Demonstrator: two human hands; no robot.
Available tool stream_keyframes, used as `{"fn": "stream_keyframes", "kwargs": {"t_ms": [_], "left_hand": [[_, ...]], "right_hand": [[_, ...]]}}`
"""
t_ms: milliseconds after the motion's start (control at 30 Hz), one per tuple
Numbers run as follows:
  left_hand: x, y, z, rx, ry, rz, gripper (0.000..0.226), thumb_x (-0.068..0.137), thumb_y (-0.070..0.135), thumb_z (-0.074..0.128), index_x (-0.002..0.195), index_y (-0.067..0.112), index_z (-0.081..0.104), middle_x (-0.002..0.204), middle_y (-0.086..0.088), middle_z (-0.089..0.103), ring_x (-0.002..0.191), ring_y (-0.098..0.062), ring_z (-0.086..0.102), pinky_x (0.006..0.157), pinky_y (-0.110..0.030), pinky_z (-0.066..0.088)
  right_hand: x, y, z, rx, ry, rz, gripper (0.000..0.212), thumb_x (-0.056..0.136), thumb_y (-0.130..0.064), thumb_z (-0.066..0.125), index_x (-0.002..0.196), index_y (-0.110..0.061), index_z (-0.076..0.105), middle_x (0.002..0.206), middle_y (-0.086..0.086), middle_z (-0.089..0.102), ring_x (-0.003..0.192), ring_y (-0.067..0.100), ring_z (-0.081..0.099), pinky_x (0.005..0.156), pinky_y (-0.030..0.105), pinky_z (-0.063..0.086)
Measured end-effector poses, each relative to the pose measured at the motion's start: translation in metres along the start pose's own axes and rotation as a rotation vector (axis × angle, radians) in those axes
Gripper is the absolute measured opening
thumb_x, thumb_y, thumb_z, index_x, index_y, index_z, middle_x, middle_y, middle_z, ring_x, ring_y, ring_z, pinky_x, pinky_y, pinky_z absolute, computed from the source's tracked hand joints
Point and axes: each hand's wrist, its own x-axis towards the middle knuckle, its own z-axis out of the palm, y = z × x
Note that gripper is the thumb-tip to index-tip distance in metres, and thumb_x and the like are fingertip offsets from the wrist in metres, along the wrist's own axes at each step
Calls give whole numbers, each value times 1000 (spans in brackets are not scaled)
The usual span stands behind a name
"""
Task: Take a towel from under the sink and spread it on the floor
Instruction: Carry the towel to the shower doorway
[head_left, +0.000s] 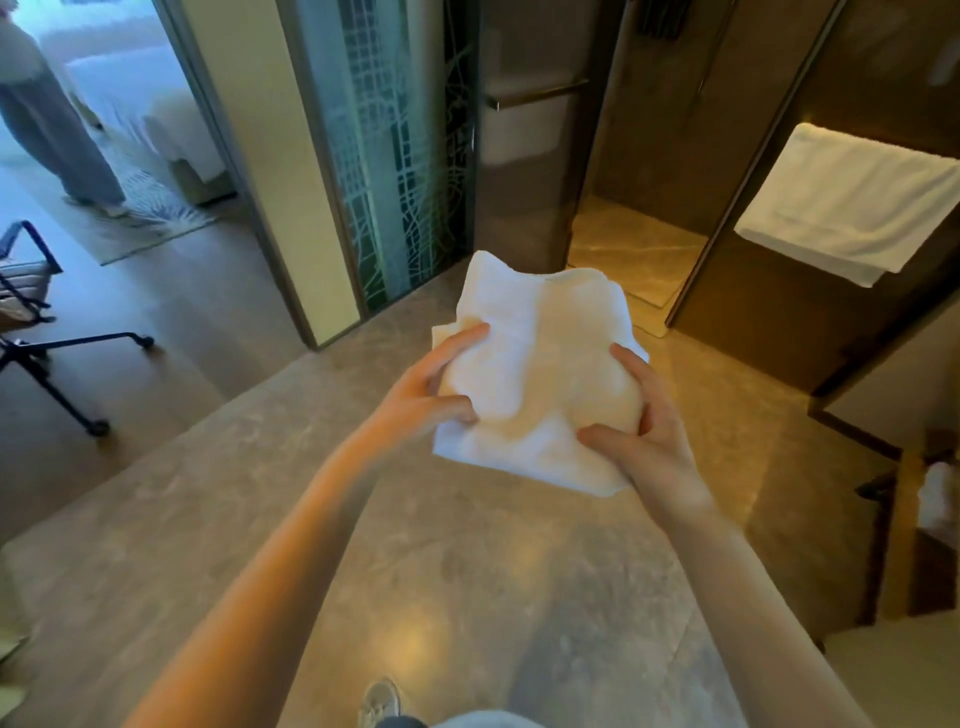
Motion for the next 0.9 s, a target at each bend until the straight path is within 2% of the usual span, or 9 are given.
{"fn": "stream_keyframes", "kwargs": {"t_ms": [67, 133, 200, 333, 367, 433, 500, 733, 900], "left_hand": [[-1, -7, -47, -6, -4, -8, 80, 77, -8, 62, 138, 43, 47, 140, 34, 30, 132, 2, 31, 92, -11, 41], [-2, -12, -91, 8, -16, -10, 79, 74, 2, 64, 138, 44, 46, 142, 32, 28, 134, -4, 31, 95, -18, 43], [2, -16, -130, 12, -32, -8, 80, 70, 7, 64, 139, 42, 45, 149, 25, 26, 133, -3, 34, 93, -17, 44], [22, -26, -182, 5, -78, -5, 80, 80, -11, 61, 141, 38, 44, 153, 18, 27, 134, -2, 36, 94, -19, 46], [29, -28, -190, 13, -94, -2, 80, 81, -14, 59, 142, 36, 43, 151, 20, 28, 131, 3, 37, 93, -16, 45], [48, -33, -201, 23, -125, 7, 80, 81, -17, 57, 143, 31, 41, 147, 24, 28, 123, 20, 36, 88, -8, 42], [71, -40, -209, 25, -147, 4, 81, 80, -18, 57, 144, 29, 40, 147, 23, 28, 118, 28, 34, 86, -4, 40], [172, -52, -217, -8, -170, -14, 84, 79, -15, 58, 140, 42, 45, 152, 23, 28, 121, 29, 29, 87, -3, 40], [240, -41, -221, 16, -233, -34, 85, 80, -15, 59, 142, 40, 42, 143, 38, 29, 122, 29, 29, 89, -3, 39]], "right_hand": [[11, 0, 46, 28, -2, 5, 81, 63, -13, 77, 128, -54, 51, 125, -21, 52, 108, 6, 59, 80, 36, 60], [22, -2, 90, 52, -4, 9, 81, 63, -12, 77, 127, -55, 52, 128, -20, 51, 109, 4, 59, 86, 40, 58], [33, -3, 126, 65, 6, 7, 82, 67, -6, 79, 129, -53, 52, 130, -20, 50, 111, 4, 57, 90, 44, 57], [57, -3, 173, 60, 31, 50, 83, 73, 4, 76, 133, -48, 50, 138, -10, 45, 119, 16, 52, 92, 52, 54], [65, -4, 179, 61, 39, 66, 83, 73, 4, 75, 133, -48, 50, 136, -10, 46, 118, 17, 52, 92, 52, 54], [81, -6, 186, 64, 53, 91, 83, 73, 4, 75, 132, -48, 50, 131, -15, 47, 115, 16, 53, 91, 52, 54], [99, -5, 189, 49, 64, 106, 83, 73, 4, 75, 132, -49, 50, 129, -17, 47, 114, 15, 53, 91, 52, 54], [188, 6, 177, 28, 115, 121, 84, 72, 2, 75, 130, -52, 51, 132, -16, 46, 117, 15, 51, 93, 48, 54], [250, 5, 162, 36, 131, 117, 85, 71, -1, 77, 129, -55, 49, 129, -16, 49, 114, 13, 54, 88, 42, 57]]}}
